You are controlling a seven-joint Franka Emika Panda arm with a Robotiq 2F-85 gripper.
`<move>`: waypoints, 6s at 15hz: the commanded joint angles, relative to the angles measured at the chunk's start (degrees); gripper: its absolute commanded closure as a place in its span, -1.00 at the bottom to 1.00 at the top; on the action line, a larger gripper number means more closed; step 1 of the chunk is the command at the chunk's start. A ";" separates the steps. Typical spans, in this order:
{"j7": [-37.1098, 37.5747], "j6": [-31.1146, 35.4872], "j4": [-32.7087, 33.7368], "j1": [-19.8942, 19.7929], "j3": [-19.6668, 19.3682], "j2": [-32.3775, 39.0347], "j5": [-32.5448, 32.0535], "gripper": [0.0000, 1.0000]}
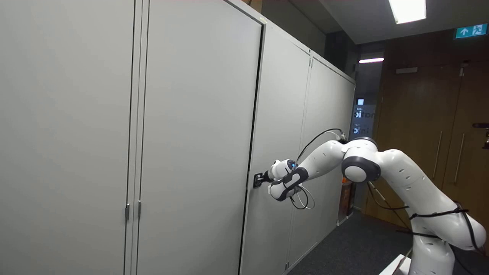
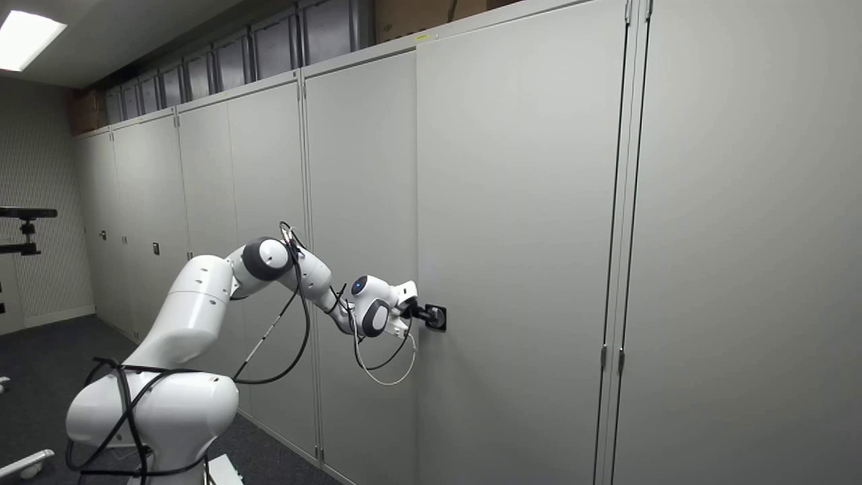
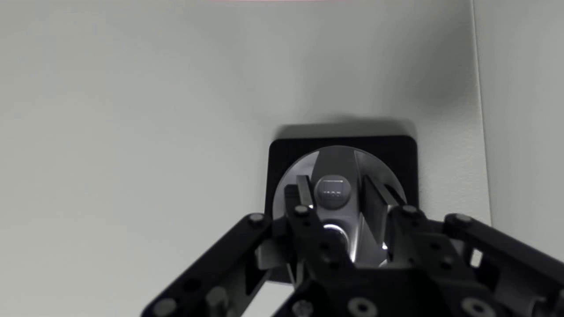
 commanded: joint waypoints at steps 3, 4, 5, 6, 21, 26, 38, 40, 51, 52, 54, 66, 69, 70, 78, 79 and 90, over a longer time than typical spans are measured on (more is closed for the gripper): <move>-1.19 3.15 -5.41 1.67 -0.11 -4.09 -0.63 0.80; -1.21 3.79 -5.96 1.81 -0.09 -4.34 -0.68 0.80; -1.24 4.36 -6.38 1.89 -0.09 -4.48 -0.76 0.80; -1.27 4.91 -6.81 1.92 -0.02 -4.68 -0.87 0.80; -1.64 6.70 -10.52 2.99 -0.28 -8.68 -3.24 0.80; -1.49 6.74 -11.12 2.98 -0.29 -9.84 -4.34 0.80; -0.82 5.76 -12.17 3.54 -1.81 -14.24 -7.03 0.80; -1.01 5.73 -12.73 3.80 -2.47 -17.16 -8.31 0.80; -0.93 5.69 -24.81 -2.19 3.19 -35.60 -22.50 0.80; -0.81 5.69 -26.36 -2.79 3.52 -36.61 -23.65 0.80; -0.97 5.68 -28.57 -3.04 3.37 -37.81 -24.91 0.80; -4.98 5.94 -25.44 6.40 -2.89 -27.67 -17.88 -0.83; -4.89 5.93 -21.94 12.13 -7.10 -21.88 -12.15 -1.00; -4.54 5.92 -20.44 14.25 -8.77 -19.54 -9.93 -1.00; -0.45 -1.69 -11.51 31.36 -25.36 2.39 11.39 -1.00; 0.73 -5.14 -10.26 33.26 -28.33 6.32 13.91 -1.00; 26.39 -23.79 -1.97 35.10 -40.22 25.69 7.56 -1.00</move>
